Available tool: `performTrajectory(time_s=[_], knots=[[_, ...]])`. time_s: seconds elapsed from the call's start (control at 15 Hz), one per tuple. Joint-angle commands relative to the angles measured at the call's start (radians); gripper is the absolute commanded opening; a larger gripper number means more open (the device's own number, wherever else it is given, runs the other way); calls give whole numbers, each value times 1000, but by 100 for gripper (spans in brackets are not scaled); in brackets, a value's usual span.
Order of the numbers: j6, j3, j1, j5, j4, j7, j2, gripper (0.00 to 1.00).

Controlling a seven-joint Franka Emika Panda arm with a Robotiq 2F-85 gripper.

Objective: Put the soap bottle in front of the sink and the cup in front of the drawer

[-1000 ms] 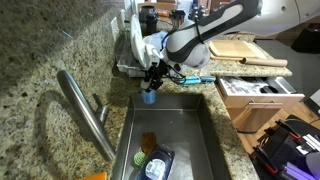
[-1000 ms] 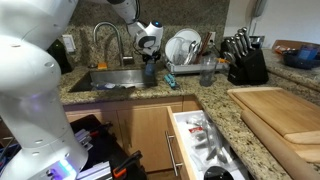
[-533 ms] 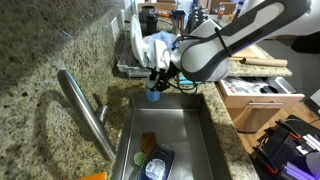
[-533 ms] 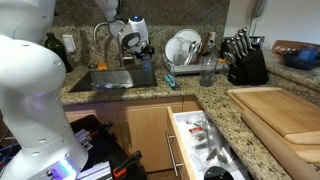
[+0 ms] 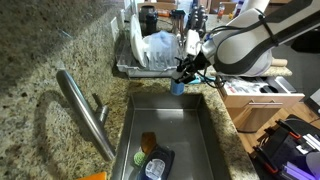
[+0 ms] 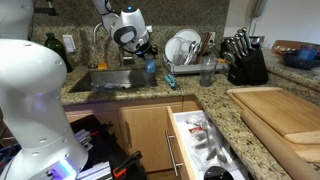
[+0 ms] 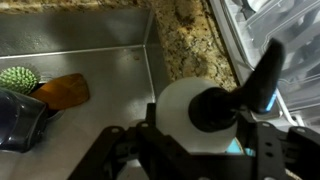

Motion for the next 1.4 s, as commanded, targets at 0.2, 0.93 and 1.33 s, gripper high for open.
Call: performTrajectory(time_s=[0.2, 0.93, 1.33], knots=[[-45, -140, 94, -115, -28, 144, 44, 44], [67, -808, 842, -279, -103, 529, 96, 44], [55, -1212, 1283, -27, -168, 521, 173, 44]])
